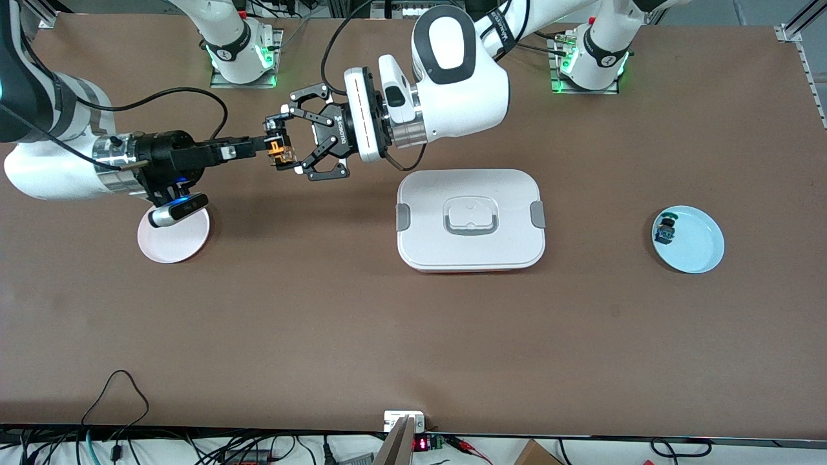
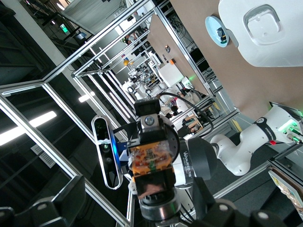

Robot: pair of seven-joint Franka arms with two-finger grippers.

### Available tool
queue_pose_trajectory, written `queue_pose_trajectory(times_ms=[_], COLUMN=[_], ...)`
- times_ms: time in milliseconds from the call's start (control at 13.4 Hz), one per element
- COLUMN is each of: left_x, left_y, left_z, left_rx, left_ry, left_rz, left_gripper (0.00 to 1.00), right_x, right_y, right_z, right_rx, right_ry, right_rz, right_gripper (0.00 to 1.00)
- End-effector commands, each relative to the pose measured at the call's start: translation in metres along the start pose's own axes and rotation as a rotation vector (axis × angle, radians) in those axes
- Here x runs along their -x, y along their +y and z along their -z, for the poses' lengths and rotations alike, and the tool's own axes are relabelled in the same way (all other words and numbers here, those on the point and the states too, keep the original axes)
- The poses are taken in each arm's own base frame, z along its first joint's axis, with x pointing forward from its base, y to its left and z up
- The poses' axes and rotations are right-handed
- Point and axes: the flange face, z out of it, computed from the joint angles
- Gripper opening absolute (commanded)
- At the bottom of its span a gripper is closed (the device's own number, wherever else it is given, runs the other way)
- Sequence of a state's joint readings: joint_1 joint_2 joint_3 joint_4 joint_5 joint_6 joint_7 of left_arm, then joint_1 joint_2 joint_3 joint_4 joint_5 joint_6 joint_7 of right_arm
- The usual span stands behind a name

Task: Transfer orange switch to right arm and place
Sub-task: 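Grasp the orange switch with the right gripper from the left gripper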

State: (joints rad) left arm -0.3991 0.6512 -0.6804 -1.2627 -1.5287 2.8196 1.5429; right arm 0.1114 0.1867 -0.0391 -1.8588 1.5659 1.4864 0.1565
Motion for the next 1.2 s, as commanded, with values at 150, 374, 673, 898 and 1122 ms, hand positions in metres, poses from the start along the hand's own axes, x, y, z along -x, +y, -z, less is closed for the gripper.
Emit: queue_pose_trajectory(times_ms=[150, 374, 673, 898, 1122], left_x=[-0.009, -0.011, -0.01, -0.011, -0.011], left_y=[0.003, 0.003, 0.003, 0.003, 0.002], left_z=[-0.007, -0.007, -0.007, -0.007, -0.007], left_rx=[-0.006, -0.006, -0.006, -0.006, -0.008], left_ry=[0.032, 0.035, 0.033, 0.035, 0.035], left_rz=[-0.012, -0.013, -0.013, -0.014, -0.014], left_gripper=[0.02, 0.02, 0.02, 0.03, 0.02], right_x=[-0.011, -0.014, -0.01, -0.006, -0.007], right_y=[0.01, 0.012, 0.012, 0.012, 0.013], right_z=[-0.008, -0.01, -0.011, -0.01, -0.008], right_rx=[-0.006, -0.005, -0.003, -0.004, -0.007], right_ry=[-0.017, -0.032, -0.064, -0.101, -0.099], right_rz=[-0.022, 0.008, 0.01, 0.01, 0.009], right_gripper=[1.0, 1.0, 1.0, 1.0, 1.0])
